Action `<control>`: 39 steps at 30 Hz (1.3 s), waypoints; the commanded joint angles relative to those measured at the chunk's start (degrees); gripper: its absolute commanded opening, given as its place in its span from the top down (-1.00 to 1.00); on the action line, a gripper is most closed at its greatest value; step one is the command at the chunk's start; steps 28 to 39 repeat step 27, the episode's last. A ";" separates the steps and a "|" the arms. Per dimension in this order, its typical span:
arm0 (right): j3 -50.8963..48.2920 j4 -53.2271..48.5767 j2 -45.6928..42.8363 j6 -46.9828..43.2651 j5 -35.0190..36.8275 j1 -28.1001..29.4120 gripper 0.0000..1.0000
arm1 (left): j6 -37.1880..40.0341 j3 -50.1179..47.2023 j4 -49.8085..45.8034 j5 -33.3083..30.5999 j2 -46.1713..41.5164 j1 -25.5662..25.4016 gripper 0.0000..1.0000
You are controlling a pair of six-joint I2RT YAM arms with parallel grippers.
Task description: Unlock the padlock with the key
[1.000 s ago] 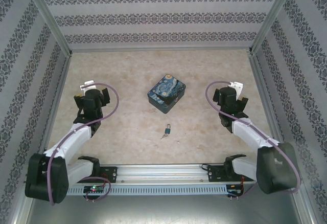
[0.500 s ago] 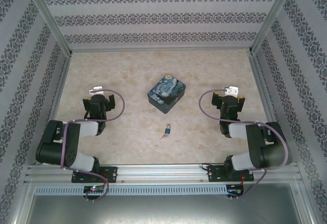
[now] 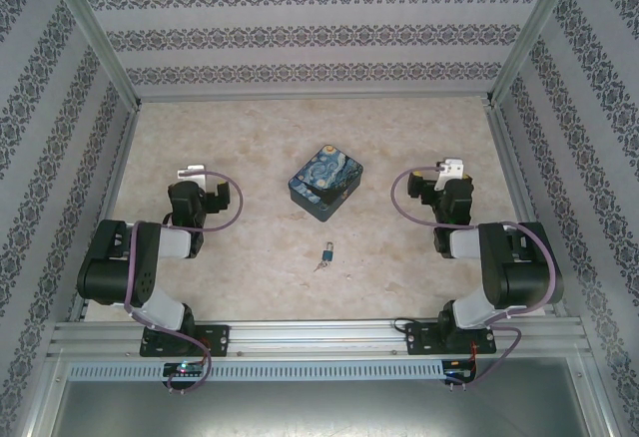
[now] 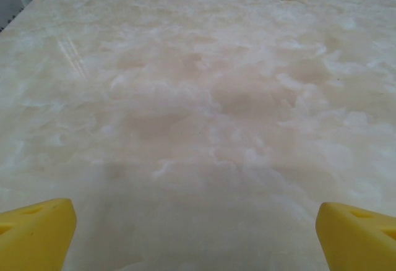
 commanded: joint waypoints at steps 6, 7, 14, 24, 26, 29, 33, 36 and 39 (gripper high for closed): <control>-0.25 1.94 -0.40 -1.54 3.91 3.15 -0.96 | 0.36 0.68 1.53 1.92 0.22 0.54 -0.99; -0.25 1.94 -0.45 -1.45 3.89 3.15 -0.96 | 0.42 0.73 1.58 1.86 0.20 0.54 -0.99; -0.16 1.79 -0.35 -1.35 3.81 3.06 -0.96 | 0.51 0.63 1.68 1.75 0.09 0.45 -0.99; 0.80 0.60 0.07 -0.30 -0.34 1.23 -0.96 | 0.51 0.46 1.86 1.75 0.05 0.45 -0.99; 0.48 1.09 -0.06 -0.45 0.05 1.39 -0.96 | 0.55 0.42 1.86 1.75 0.04 0.45 -0.99; 0.28 1.19 -0.20 -0.63 -0.20 1.44 -0.96 | 0.49 0.44 1.86 1.75 0.04 0.40 -0.99; 0.28 1.19 -0.20 -0.63 -0.20 1.44 -0.96 | 0.49 0.44 1.86 1.75 0.04 0.40 -0.99; 0.28 1.19 -0.20 -0.63 -0.20 1.44 -0.96 | 0.49 0.44 1.86 1.75 0.04 0.40 -0.99; 0.28 1.19 -0.20 -0.63 -0.20 1.44 -0.96 | 0.49 0.44 1.86 1.75 0.04 0.40 -0.99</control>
